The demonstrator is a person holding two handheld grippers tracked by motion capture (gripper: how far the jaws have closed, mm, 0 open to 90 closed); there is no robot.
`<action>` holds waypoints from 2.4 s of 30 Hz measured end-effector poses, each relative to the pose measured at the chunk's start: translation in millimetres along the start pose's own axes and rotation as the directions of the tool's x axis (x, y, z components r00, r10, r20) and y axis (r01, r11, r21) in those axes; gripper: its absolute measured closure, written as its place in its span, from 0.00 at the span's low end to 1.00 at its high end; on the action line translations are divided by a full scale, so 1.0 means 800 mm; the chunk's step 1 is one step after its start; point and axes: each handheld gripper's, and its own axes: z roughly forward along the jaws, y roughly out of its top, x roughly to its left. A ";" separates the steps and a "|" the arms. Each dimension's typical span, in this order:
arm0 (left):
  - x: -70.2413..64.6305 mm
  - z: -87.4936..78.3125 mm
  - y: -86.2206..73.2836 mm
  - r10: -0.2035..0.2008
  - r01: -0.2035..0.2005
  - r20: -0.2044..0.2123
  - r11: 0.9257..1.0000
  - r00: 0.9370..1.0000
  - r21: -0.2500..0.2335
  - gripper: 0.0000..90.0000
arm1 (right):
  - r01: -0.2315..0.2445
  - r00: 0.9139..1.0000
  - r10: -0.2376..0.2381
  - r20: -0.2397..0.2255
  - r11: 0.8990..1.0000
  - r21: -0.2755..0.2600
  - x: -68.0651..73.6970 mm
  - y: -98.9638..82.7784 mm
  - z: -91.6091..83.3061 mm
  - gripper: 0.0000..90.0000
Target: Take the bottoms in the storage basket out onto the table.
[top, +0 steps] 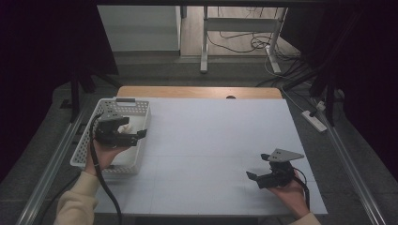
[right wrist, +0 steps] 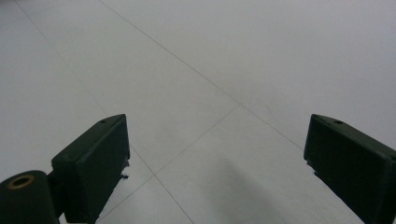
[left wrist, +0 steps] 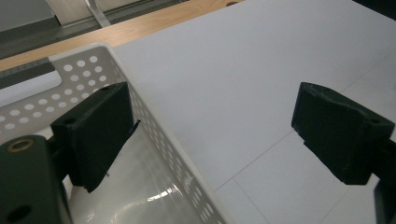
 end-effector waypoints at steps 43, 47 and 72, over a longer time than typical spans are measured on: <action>0.081 0.025 -0.005 -0.115 0.117 -0.093 0.993 0.989 0.018 0.14 | -0.003 1.000 0.003 -0.002 1.000 0.024 -0.002 -0.002 0.002 0.08; 0.090 0.023 -0.010 -0.134 0.137 -0.113 0.990 0.984 0.020 0.14 | 0.004 1.000 -0.003 -0.006 1.000 0.024 -0.001 -0.002 0.002 0.08; 0.132 0.044 -0.018 -0.182 0.207 -0.211 0.973 0.960 0.100 0.15 | 0.005 1.000 -0.005 -0.017 1.000 0.003 0.000 0.000 -0.002 0.08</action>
